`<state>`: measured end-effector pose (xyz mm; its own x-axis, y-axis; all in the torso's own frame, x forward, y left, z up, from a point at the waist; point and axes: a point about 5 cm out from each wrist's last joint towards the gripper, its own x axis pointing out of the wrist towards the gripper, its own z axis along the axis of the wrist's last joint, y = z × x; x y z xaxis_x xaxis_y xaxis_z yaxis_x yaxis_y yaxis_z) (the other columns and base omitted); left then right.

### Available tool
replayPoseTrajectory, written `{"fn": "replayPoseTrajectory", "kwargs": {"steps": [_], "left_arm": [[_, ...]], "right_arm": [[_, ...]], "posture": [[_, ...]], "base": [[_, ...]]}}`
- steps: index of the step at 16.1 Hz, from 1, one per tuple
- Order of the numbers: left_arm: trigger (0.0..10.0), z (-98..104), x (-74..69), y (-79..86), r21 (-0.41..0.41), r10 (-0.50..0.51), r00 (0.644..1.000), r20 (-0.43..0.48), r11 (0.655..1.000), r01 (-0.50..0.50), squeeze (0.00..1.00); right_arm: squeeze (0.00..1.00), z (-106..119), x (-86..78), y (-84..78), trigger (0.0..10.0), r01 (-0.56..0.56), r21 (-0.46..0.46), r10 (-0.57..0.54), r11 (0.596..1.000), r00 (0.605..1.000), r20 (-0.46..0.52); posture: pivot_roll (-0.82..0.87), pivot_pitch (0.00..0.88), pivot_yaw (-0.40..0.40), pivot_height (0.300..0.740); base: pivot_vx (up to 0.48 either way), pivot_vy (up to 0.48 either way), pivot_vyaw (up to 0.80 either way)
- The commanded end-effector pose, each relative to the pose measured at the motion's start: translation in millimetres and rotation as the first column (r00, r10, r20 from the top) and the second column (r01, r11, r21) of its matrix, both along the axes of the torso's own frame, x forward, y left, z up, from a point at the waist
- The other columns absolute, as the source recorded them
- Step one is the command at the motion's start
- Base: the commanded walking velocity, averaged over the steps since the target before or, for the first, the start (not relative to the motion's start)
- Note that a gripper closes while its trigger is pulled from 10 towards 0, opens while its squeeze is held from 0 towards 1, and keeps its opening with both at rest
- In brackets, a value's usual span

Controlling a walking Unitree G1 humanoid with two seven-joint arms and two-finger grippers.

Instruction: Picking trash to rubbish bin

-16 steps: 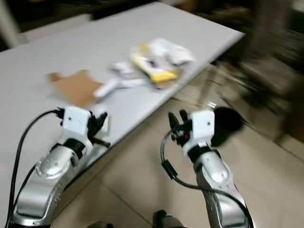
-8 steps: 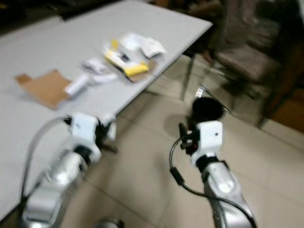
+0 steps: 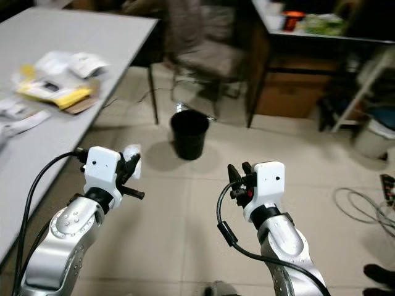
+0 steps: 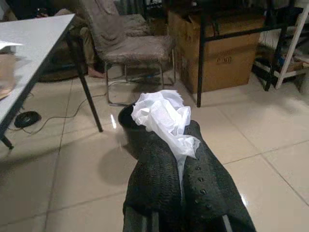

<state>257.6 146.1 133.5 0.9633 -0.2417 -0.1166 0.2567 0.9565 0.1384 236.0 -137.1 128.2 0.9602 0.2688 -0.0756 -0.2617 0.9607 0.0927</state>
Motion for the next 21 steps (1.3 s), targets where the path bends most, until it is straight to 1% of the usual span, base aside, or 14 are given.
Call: {"fn": "replayPoseTrajectory", "kwargs": {"steps": [1,2,3,4,5,6,8,11,16,17,18,19,20,21], "left_arm": [[10.0,-4,-1.5,1.7,0.018,0.005,1.000,-0.014,1.000,-0.005,0.00],[10.0,-5,-1.3,4.6,0.018,0.025,1.000,-0.016,1.000,-0.025,0.00],[10.0,-6,-0.7,5.9,0.039,0.025,1.000,-0.015,0.999,-0.024,0.00],[10.0,-6,-0.4,6.0,0.054,0.020,1.000,-0.011,0.998,-0.020,0.00],[10.0,-6,0.8,6.2,0.074,0.013,1.000,-0.013,0.997,-0.012,0.00],[10.0,-6,1.8,5.8,0.096,0.004,1.000,-0.009,0.995,-0.003,0.00],[10.0,-6,3.0,6.3,0.110,-0.001,1.000,-0.007,0.994,0.001,0.00],[10.0,-5,6.4,2.0,0.122,-0.020,1.000,-0.002,0.992,0.020,0.00],[10.0,-4,9.8,1.7,0.117,-0.015,1.000,0.002,0.993,0.014,0.00],[10.0,-6,9.8,0.9,0.067,-0.017,0.999,-0.039,0.998,0.019,0.00],[10.0,-8,9.7,1.1,-0.005,-0.012,0.996,-0.089,1.000,0.012,0.00],[10.0,-9,9.9,1.0,-0.041,-0.015,0.994,-0.109,0.999,0.011,0.00],[10.0,-9,10.0,0.7,-0.042,-0.018,0.994,-0.108,0.999,0.014,0.00],[10.0,-9,9.9,0.0,-0.005,-0.023,0.995,-0.093,1.000,0.022,0.00]], "right_arm": [[0.00,0,2.3,-3.9,10.0,0.023,-0.036,-0.022,0.999,1.000,0.016],[0.00,-2,4.6,-5.5,10.0,0.043,-0.077,-0.041,0.996,0.999,0.023],[0.00,-5,5.9,-4.7,10.0,0.035,-0.141,-0.032,0.989,0.999,0.024],[0.00,-6,6.2,-3.9,10.0,0.029,-0.158,-0.025,0.987,0.999,0.030],[0.00,-9,6.2,-2.2,10.0,0.019,-0.169,-0.017,0.986,1.000,0.013],[0.00,-10,5.4,-1.4,10.0,0.019,-0.146,-0.019,0.989,1.000,0.001],[0.00,-11,3.2,1.2,10.0,0.001,-0.104,-0.002,0.995,1.000,-0.011],[0.00,-11,4.0,3.7,10.0,-0.005,-0.094,0.005,0.996,1.000,-0.004],[0.00,-9,5.8,0.0,10.0,0.011,-0.088,-0.011,0.996,1.000,0.004],[0.00,-9,6.1,-0.4,10.0,0.010,-0.085,-0.010,0.996,1.000,0.005],[0.00,-9,6.3,-0.3,10.0,0.009,-0.085,-0.009,0.996,1.000,0.006],[0.00,-8,6.4,-0.4,10.0,0.008,-0.084,-0.008,0.996,1.000,0.007],[0.00,-8,6.4,-0.5,10.0,0.008,-0.083,-0.008,0.996,1.000,0.007],[0.00,-8,6.3,-0.9,10.0,0.008,-0.082,-0.008,0.997,1.000,0.007]], "posture": [[-0.03,0.093,-0.029,0.740],[-0.03,0.089,-0.027,0.740],[-0.03,0.087,-0.025,0.740],[-0.03,0.087,-0.025,0.740],[-0.03,0.088,-0.019,0.740],[-0.03,0.088,-0.014,0.740],[-0.03,0.084,-0.008,0.740],[-0.04,0.082,0.002,0.740],[-0.04,0.085,0.004,0.740],[-0.05,0.087,0.003,0.740],[-0.05,0.087,0.002,0.740],[-0.05,0.089,0.003,0.740],[-0.05,0.089,0.003,0.740],[-0.05,0.091,0.004,0.740]], "base": [[0.000,0.000,-0.79],[0.000,0.000,-0.73],[0.000,0.000,0.00],[0.000,0.000,0.00],[0.000,0.000,0.00],[0.000,0.000,0.00],[0.000,0.000,0.00],[0.000,-0.436,0.00],[0.000,-0.480,0.00],[0.000,0.000,0.00],[0.000,0.472,0.00],[0.000,0.480,0.00],[0.000,0.480,0.00],[0.000,0.480,0.00]]}}
